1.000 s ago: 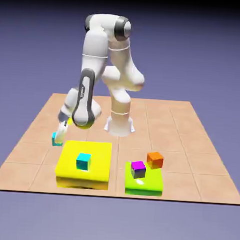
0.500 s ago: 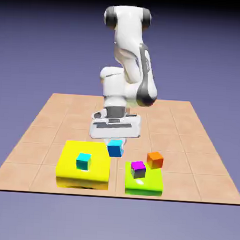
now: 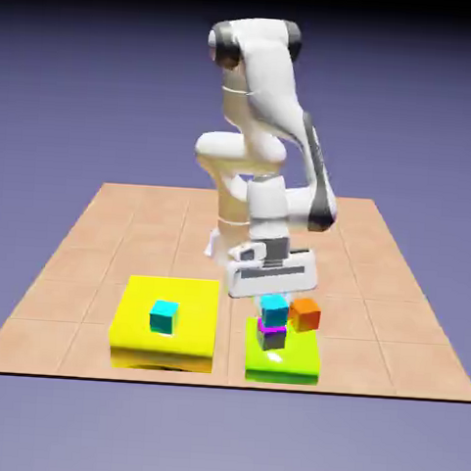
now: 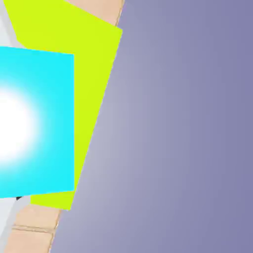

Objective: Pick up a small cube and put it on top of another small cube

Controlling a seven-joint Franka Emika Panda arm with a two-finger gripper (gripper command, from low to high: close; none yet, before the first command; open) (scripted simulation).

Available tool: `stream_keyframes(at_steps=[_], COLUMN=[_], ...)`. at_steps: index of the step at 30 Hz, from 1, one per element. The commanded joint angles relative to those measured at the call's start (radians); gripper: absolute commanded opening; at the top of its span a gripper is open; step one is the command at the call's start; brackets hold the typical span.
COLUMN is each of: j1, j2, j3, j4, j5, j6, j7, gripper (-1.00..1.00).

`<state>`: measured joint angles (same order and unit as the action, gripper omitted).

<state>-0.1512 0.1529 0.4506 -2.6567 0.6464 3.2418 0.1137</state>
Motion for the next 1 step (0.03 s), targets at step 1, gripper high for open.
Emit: stream_keyframes(at_steps=[1], j1=[0.006], j2=[-0.036], j3=[-0.01], j4=[-0.011], j5=[-0.015], j6=[-0.027], j7=[0.017], gripper=[1.0])
